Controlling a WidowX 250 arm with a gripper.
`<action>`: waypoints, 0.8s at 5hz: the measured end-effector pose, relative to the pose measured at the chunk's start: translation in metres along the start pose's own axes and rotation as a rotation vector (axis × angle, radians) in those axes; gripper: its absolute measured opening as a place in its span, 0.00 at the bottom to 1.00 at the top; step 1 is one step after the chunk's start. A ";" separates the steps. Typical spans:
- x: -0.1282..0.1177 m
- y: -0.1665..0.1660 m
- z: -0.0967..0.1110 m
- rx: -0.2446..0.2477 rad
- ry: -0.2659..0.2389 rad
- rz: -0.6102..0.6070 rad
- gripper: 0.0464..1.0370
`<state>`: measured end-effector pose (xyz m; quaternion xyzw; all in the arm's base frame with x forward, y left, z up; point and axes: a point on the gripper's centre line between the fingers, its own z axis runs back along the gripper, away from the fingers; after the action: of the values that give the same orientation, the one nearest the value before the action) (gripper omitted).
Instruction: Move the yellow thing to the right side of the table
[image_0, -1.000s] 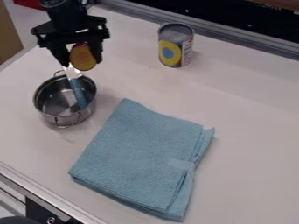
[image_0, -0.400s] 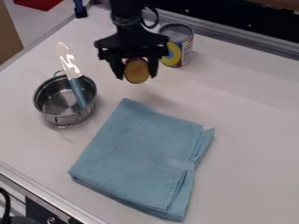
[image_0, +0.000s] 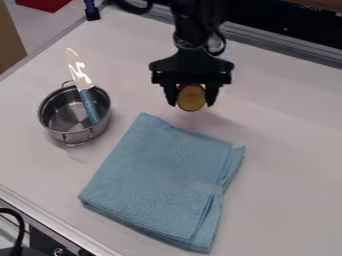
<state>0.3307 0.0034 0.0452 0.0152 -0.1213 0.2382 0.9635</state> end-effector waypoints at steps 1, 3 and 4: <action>-0.006 -0.019 0.003 -0.039 0.040 -0.013 0.73; -0.032 -0.065 0.000 -0.064 0.038 -0.098 0.73; -0.038 -0.074 -0.003 -0.107 0.021 -0.099 0.73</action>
<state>0.3333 -0.0794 0.0356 -0.0329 -0.1230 0.1836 0.9747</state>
